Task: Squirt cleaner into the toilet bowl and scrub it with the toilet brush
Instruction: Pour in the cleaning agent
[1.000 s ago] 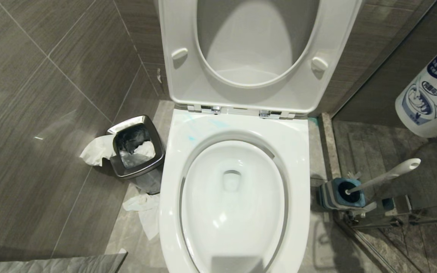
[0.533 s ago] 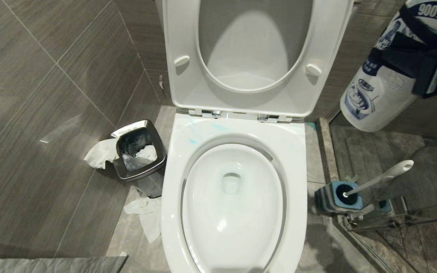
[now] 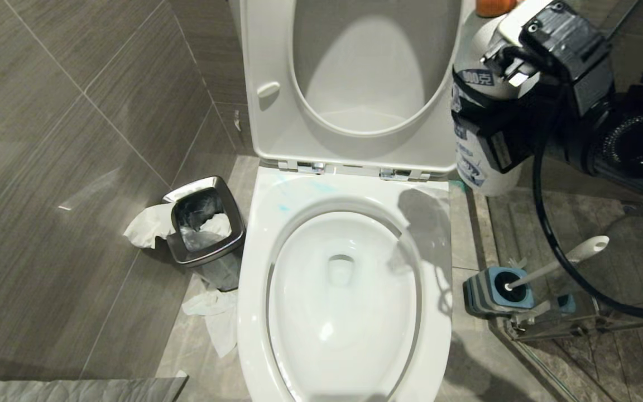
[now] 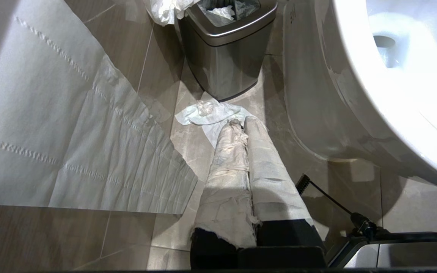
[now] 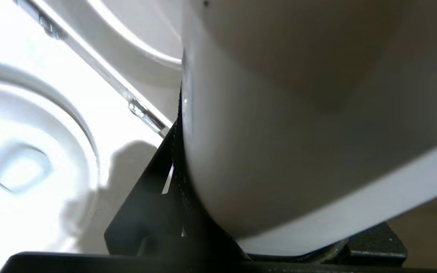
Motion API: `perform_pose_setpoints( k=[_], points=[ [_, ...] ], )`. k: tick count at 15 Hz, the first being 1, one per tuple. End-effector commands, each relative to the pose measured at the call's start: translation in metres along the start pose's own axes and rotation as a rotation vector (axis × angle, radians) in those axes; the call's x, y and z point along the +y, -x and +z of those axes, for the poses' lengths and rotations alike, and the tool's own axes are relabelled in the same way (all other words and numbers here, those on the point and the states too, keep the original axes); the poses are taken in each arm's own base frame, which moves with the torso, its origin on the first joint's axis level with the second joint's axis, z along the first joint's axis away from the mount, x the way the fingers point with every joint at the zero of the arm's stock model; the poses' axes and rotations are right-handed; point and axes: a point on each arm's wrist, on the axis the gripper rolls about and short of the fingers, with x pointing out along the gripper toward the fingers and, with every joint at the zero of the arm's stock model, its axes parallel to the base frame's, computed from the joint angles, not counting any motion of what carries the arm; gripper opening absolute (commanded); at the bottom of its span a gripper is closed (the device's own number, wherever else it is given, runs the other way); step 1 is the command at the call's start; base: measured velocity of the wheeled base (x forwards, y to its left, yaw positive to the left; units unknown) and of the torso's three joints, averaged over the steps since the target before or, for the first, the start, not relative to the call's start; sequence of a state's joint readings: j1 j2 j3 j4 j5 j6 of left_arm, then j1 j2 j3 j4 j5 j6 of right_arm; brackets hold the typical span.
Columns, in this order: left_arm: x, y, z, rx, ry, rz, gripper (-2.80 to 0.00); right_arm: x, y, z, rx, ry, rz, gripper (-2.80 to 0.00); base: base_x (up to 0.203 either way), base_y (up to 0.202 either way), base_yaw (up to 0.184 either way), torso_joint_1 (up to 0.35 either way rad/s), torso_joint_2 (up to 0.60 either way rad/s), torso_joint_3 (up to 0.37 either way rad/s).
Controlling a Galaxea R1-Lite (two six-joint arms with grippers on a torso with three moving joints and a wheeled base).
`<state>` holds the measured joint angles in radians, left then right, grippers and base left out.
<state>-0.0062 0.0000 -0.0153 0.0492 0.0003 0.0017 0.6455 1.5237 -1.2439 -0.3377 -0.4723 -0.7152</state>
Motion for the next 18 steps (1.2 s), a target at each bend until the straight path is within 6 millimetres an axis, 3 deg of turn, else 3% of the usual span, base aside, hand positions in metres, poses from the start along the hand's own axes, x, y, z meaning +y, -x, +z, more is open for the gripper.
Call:
perform_pose_setpoints(
  k=[1, 7, 18],
  points=[
    [0.0, 0.0, 0.0, 0.001, 0.0, 0.001, -2.8, 0.01, -0.01, -0.003, 0.017, 0.188, 0.019, -2.8, 0.0, 0.0, 0.0, 0.0, 0.0, 0.0],
    [0.0, 0.0, 0.0, 0.001, 0.0, 0.0, -2.8, 0.022, -0.015, -0.015, 0.093, 0.612, 0.032, -2.8, 0.0, 0.0, 0.0, 0.0, 0.0, 0.0],
    [0.0, 0.0, 0.0, 0.001, 0.002, 0.0, -2.8, 0.03, -0.023, -0.02, 0.185, 1.185, 0.034, -2.8, 0.0, 0.0, 0.0, 0.0, 0.0, 0.0]
  ],
)
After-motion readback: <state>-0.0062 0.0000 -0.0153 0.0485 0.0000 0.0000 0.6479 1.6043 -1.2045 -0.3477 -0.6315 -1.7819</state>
